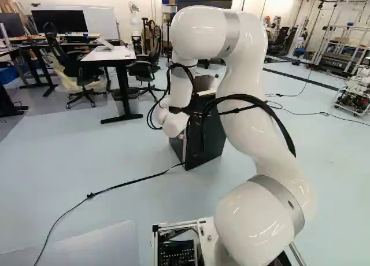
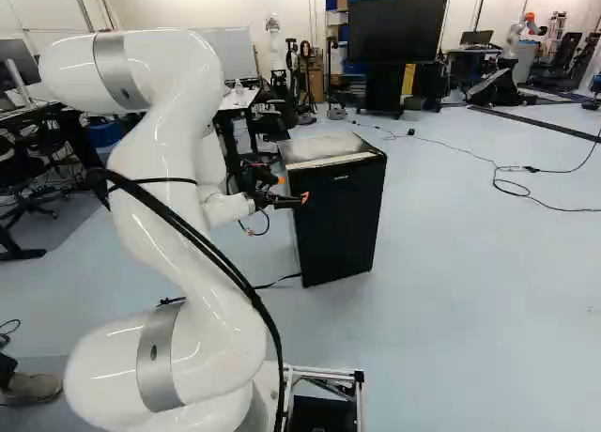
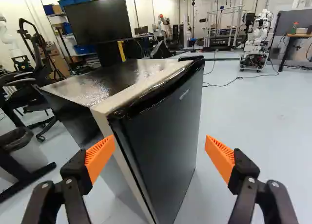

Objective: Open the fridge door

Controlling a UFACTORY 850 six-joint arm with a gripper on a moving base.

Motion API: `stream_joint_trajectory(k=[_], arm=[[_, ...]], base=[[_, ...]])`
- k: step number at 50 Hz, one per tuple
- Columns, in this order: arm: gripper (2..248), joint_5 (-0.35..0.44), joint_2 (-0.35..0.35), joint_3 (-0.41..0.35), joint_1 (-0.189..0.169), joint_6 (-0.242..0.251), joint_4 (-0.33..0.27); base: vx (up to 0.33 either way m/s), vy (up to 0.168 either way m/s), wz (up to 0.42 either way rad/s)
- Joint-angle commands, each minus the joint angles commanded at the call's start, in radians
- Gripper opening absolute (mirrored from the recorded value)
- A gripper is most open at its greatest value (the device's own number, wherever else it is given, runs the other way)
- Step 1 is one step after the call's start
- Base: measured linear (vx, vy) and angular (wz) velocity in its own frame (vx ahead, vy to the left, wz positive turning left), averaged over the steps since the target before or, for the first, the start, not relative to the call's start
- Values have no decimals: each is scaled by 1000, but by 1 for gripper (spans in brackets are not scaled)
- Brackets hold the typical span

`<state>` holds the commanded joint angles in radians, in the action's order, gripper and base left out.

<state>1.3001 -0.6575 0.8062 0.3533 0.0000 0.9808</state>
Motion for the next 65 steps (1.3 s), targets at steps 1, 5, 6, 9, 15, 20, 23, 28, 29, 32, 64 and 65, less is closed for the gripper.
stream_joint_trajectory(k=[1, 5, 6, 9, 15, 20, 23, 28, 29, 32, 64, 65], arm=[[247, 0, -2, 3, 1, 0, 0], [247, 0, -9, 15, 4, 0, 0], [247, 0, -11, 18, 5, 0, 0], [247, 0, -17, 27, 6, 0, 0], [247, 0, -26, 43, 5, 0, 0], [247, 0, -34, 55, 4, 0, 0], [247, 0, -38, 62, 2, 0, 0], [247, 0, -45, 73, 1, 0, 0], [247, 0, -46, 75, 0, 0, 0], [247, 0, -50, 82, -1, 0, 0], [247, 0, -24, 39, -35, 0, 0], [247, 0, -20, 33, -36, 0, 0]], base=[[0, 0, 0], [0, 0, 0], [0, 0, 0], [0, 0, 0], [0, 0, 0], [0, 0, 0], [0, 0, 0], [0, 0, 0], [0, 0, 0], [0, 0, 0], [0, 0, 0], [0, 0, 0]])
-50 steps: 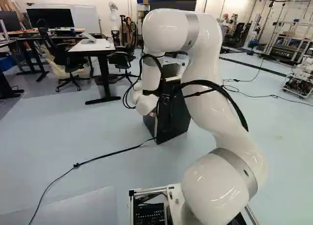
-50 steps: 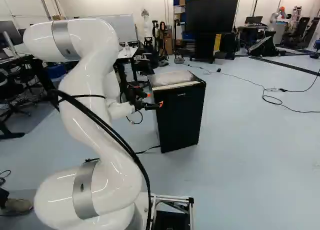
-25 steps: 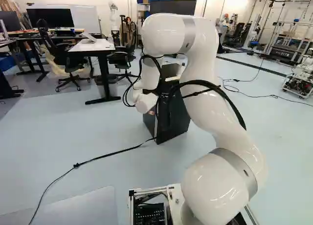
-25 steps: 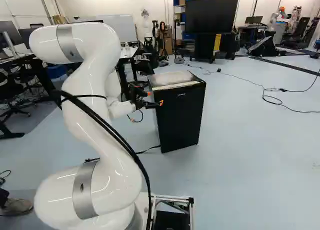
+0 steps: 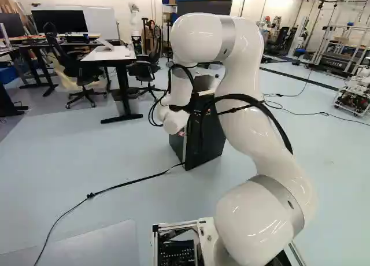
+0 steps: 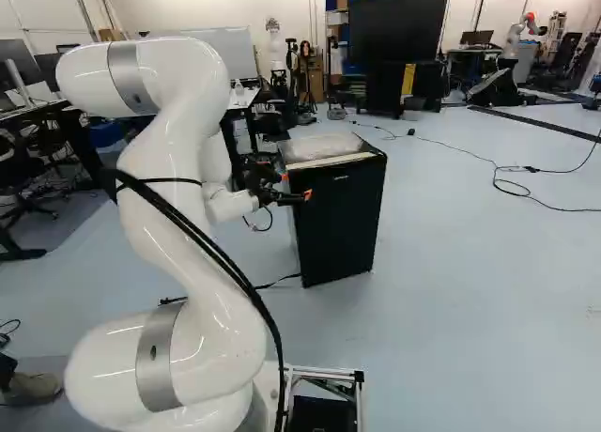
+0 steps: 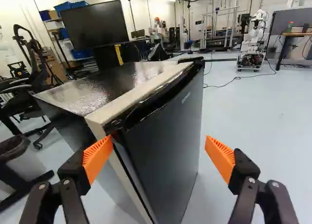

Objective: Open the fridge door

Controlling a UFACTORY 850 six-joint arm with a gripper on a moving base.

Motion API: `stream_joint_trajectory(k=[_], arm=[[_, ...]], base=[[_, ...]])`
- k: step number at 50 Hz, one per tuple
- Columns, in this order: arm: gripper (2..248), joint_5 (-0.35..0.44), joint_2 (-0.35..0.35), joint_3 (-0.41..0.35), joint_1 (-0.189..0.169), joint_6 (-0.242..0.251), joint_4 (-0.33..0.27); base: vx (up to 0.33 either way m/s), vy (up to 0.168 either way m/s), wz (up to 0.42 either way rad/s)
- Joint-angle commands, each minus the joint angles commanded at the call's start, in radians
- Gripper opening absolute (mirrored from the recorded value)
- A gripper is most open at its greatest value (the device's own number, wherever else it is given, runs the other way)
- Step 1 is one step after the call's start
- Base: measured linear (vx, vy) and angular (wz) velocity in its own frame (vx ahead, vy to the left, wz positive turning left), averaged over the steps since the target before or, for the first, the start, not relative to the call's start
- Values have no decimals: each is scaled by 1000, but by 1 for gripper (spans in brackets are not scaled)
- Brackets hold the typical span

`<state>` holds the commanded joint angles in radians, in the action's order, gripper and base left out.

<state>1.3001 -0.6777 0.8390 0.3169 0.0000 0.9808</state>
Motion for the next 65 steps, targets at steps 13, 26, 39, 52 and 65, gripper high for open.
stream_joint_trajectory(k=[13, 26, 39, 52, 65], arm=[[247, 0, 35, -58, -1, 0, 0], [247, 0, 39, -64, 0, 0, 0], [247, 0, 35, -57, 7, 0, 0], [247, 0, 18, -29, 15, 0, 0], [247, 0, -5, 8, 19, 0, 0]], base=[[0, 0, 0], [0, 0, 0], [0, 0, 0], [0, 0, 0], [0, 0, 0]])
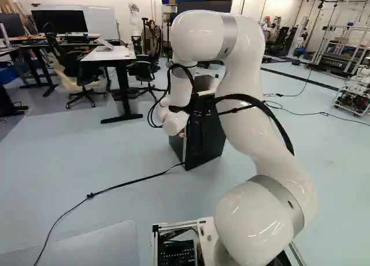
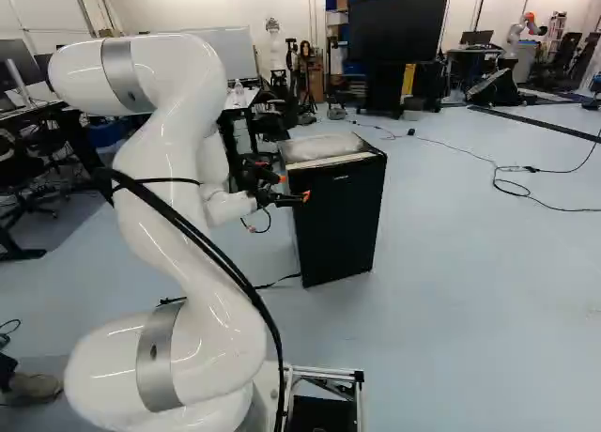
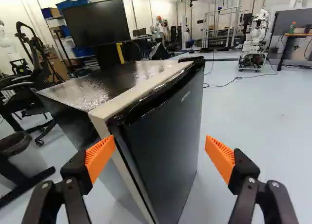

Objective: Open the fridge door

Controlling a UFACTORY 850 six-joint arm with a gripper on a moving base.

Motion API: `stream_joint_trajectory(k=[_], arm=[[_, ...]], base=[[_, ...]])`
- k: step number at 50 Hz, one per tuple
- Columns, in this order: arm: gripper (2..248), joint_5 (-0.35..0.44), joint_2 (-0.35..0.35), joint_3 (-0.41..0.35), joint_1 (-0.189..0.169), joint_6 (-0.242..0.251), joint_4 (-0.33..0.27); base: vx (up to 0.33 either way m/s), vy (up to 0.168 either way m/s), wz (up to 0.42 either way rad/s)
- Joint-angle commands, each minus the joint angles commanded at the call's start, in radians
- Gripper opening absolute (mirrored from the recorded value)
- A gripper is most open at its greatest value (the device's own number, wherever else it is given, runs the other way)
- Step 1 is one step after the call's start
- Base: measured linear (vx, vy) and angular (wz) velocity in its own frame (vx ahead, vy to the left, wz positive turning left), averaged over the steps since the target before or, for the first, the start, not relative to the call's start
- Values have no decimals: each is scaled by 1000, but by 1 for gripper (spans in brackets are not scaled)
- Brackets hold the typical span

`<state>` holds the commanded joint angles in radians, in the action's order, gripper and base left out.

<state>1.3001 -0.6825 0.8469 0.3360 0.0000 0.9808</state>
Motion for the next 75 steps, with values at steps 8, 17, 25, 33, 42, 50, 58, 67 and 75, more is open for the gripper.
stream_joint_trajectory(k=[8, 17, 25, 33, 42, 50, 58, 67, 75], arm=[[247, 0, -15, 25, -2, 0, 0], [247, 0, -30, 49, -9, 0, 0], [247, 0, -40, 65, -17, 0, 0], [247, 0, -46, 75, -27, 0, 0], [247, 0, -47, 77, -39, 0, 11], [247, -3, -32, 51, -49, 0, 39], [247, -7, -7, 11, -58, 0, 60], [247, -7, 24, -41, -59, 0, 64], [247, -7, 53, -89, -57, 0, 64]], base=[[0, 0, 0], [0, 0, 0], [0, 0, 0], [0, 0, 0], [0, 0, 0], [2, 1, 5], [-4, -4, -14], [0, 0, 0], [0, 0, 0]])
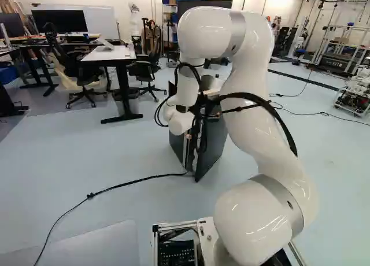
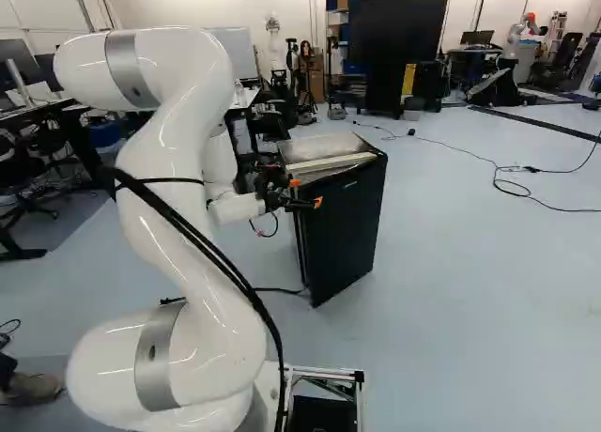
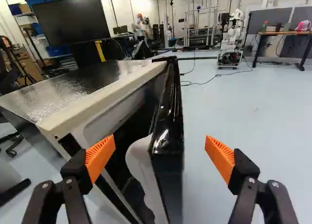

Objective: Open the fridge door

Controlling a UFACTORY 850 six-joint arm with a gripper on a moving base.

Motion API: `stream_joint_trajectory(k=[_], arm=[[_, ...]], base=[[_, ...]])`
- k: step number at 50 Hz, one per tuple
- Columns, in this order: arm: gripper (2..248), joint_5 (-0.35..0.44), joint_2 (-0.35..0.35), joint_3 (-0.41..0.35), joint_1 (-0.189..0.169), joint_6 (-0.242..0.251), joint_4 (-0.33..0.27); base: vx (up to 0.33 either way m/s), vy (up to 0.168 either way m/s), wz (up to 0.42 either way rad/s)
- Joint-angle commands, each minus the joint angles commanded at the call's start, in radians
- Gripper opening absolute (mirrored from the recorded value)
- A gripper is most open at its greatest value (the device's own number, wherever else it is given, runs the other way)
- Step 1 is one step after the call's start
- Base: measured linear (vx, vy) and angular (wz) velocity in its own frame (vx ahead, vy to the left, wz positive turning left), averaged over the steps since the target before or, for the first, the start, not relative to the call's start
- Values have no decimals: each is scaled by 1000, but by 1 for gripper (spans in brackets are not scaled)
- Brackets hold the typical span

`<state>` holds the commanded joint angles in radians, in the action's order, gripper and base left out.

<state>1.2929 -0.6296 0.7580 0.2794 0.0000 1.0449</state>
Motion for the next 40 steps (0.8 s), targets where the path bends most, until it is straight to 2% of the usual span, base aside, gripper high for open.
stream_joint_trajectory(k=[26, 40], arm=[[247, 0, 92, -151, 10, 0, 5], [247, 0, 135, -221, -2, 0, 15]], base=[[0, 0, 0], [0, 0, 0]])
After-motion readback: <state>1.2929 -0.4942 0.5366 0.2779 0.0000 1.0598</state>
